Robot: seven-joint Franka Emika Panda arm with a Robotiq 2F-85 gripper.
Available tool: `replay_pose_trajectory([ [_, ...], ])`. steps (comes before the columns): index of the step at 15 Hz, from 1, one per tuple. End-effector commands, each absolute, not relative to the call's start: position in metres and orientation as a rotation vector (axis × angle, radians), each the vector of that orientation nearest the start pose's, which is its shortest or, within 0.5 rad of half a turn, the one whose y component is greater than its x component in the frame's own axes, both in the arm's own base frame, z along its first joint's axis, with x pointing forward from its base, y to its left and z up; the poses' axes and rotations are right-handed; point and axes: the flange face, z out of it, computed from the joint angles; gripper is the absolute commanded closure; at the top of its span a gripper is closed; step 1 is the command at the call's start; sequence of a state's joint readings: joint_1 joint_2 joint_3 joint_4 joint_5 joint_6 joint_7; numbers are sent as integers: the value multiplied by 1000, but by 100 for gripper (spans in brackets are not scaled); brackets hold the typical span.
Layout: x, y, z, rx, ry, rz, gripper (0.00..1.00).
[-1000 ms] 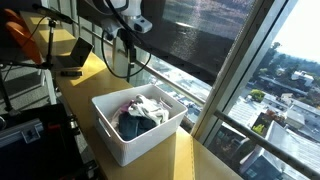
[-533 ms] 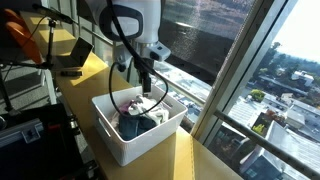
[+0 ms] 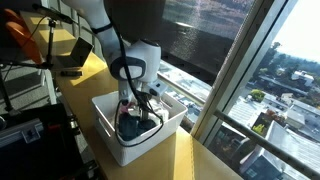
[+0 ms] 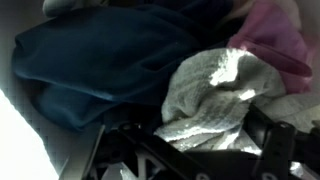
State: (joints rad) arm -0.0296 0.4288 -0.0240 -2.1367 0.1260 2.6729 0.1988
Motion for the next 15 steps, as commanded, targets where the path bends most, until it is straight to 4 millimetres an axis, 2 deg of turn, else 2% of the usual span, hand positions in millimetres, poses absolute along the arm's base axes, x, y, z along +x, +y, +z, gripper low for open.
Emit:
replay_pose_trajectory([
  [1, 601, -39, 179, -3035, 566, -115, 34],
  [2, 603, -37, 177, -3034, 569, -107, 44],
  [4, 606, -29, 190, -3019, 564, -109, 57],
  [7, 597, -12, 238, -2983, 576, -79, 80],
  [10, 580, 5, 299, -2958, 548, -76, 98],
  [12, 572, 20, 340, -2941, 503, -115, 95],
  [15, 555, 61, 399, -2934, 400, -202, 95],
])
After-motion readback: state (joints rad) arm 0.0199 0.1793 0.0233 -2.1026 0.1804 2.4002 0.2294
